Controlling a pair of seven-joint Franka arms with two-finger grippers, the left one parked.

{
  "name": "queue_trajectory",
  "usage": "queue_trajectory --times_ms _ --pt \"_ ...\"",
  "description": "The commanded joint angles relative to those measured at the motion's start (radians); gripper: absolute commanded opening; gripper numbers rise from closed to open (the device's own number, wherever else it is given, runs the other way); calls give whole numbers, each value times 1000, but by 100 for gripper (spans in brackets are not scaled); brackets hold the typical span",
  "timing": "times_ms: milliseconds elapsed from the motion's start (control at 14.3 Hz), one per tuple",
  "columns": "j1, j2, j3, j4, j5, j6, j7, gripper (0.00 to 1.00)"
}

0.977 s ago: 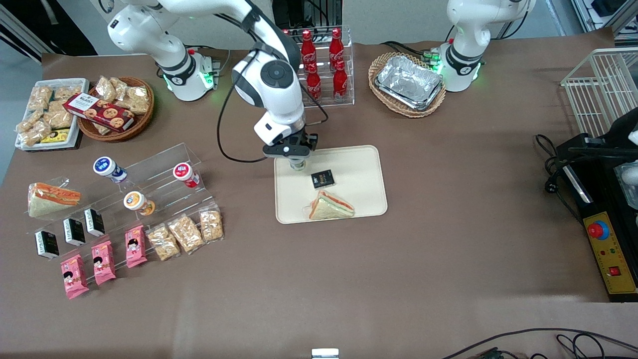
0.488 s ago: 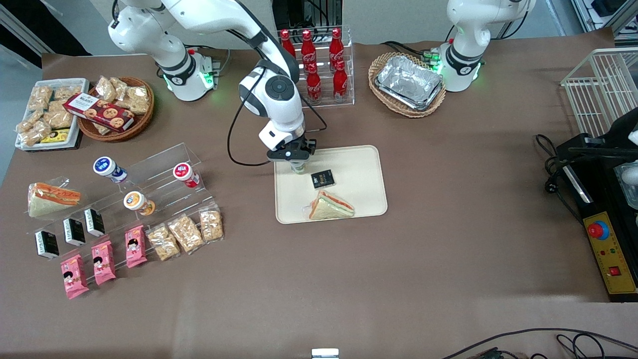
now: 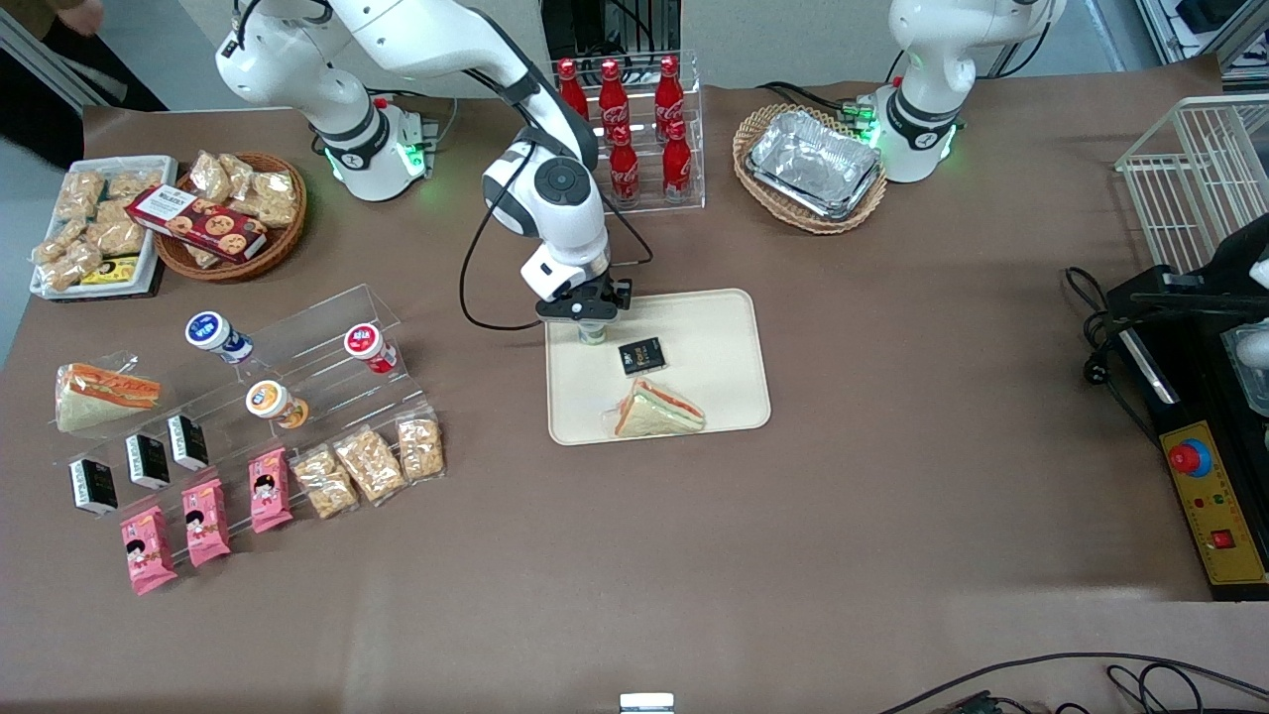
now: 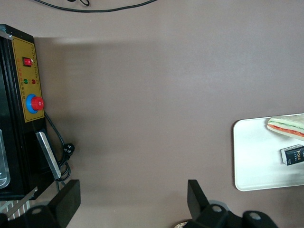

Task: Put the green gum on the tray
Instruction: 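Lower the green gum bottle onto the tray beside the black box, release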

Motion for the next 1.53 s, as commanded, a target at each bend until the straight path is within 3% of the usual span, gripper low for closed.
queue_trajectory --times_ms 0,628,907,1186,1465 --pt "12 4 -11 -1 3 20 17 100" --pt "0 -19 -20 8 3 -21 -52 100" --pt "-5 -71 -43 103 9 -231 -115 100" --pt "-11 -76 -45 310 10 -487 -150 100" --pt "-80 -91 -43 508 12 -699 -245 100"
